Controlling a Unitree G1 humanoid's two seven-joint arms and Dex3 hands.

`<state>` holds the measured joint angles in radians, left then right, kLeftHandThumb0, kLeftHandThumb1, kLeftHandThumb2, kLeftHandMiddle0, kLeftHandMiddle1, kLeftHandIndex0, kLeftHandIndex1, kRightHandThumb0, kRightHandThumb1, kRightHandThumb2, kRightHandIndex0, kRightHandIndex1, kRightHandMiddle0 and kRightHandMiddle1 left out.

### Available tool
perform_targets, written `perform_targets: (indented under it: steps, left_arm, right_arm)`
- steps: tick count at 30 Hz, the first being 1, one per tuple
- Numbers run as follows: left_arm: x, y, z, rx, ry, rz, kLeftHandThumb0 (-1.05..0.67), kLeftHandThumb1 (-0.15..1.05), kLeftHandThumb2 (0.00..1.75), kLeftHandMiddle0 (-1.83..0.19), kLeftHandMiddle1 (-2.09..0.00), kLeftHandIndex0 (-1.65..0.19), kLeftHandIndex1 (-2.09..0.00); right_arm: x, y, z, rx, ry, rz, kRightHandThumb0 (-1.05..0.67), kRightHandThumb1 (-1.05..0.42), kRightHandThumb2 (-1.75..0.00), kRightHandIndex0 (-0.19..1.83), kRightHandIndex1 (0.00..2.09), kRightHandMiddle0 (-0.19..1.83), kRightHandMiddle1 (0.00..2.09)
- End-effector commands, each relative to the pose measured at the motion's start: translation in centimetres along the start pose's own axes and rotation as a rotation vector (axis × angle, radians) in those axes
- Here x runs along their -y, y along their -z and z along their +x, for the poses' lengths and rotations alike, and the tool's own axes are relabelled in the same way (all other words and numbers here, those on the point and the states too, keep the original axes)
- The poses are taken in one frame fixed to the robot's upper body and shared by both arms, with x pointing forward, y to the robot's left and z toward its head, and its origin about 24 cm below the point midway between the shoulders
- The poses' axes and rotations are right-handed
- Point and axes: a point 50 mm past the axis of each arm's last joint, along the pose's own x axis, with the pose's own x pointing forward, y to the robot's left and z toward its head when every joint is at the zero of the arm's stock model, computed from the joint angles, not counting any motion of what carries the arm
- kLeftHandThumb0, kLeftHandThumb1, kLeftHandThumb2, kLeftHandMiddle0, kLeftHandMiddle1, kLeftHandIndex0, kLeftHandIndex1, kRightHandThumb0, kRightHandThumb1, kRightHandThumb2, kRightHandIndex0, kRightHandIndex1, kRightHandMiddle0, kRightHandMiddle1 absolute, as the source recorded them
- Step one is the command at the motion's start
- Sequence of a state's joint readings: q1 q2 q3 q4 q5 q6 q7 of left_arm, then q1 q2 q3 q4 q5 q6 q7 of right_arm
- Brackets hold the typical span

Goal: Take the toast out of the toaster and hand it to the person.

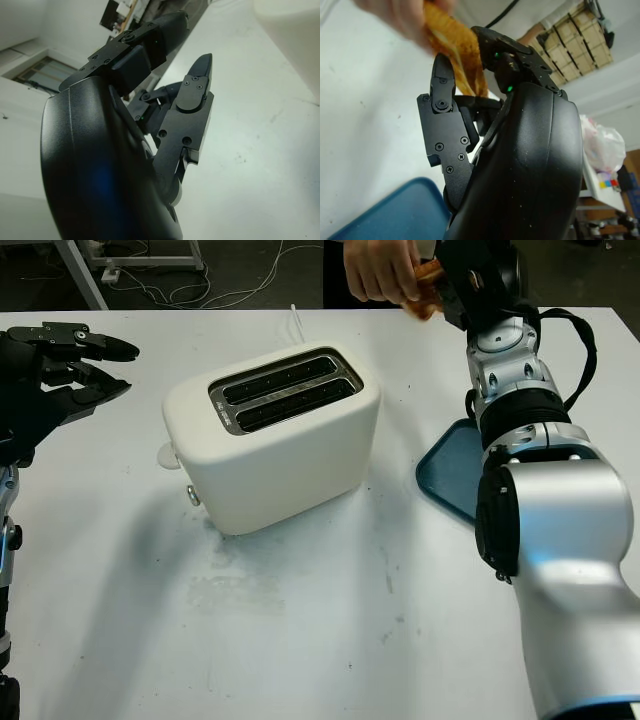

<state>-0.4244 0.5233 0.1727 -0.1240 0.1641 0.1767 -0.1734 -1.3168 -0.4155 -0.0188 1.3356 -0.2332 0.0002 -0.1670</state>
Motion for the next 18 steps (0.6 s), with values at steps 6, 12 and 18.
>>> perform_targets:
  steps: [6, 12, 18]
  left_arm:
    - [0.0, 0.3, -0.3, -0.015, 0.005, 0.013, -0.10, 0.86, 0.00, -0.83, -0.93, -0.95, -0.32]
    - [0.0, 0.4, -0.3, -0.007, 0.005, 0.010, -0.09, 0.86, 0.00, -0.83, -0.92, -0.95, -0.32]
    - [0.0, 0.5, -0.3, -0.015, 0.003, 0.002, -0.09, 0.86, 0.00, -0.84, -0.92, -0.95, -0.33]
  right_arm:
    - [-1.1, 1.5, -0.3, -0.049, -0.037, 0.053, -0.20, -0.92, -0.33, 0.29, 1.38, 0.25, 0.64]
    - [-1.3, 1.7, -0.4, -0.038, -0.050, 0.005, -0.22, -0.92, -0.33, 0.28, 1.37, 0.56, 0.12]
    - [-1.6, 1.7, -0.5, 0.023, -0.089, -0.061, -0.15, -0.92, -0.37, 0.35, 1.73, 0.38, 1.39]
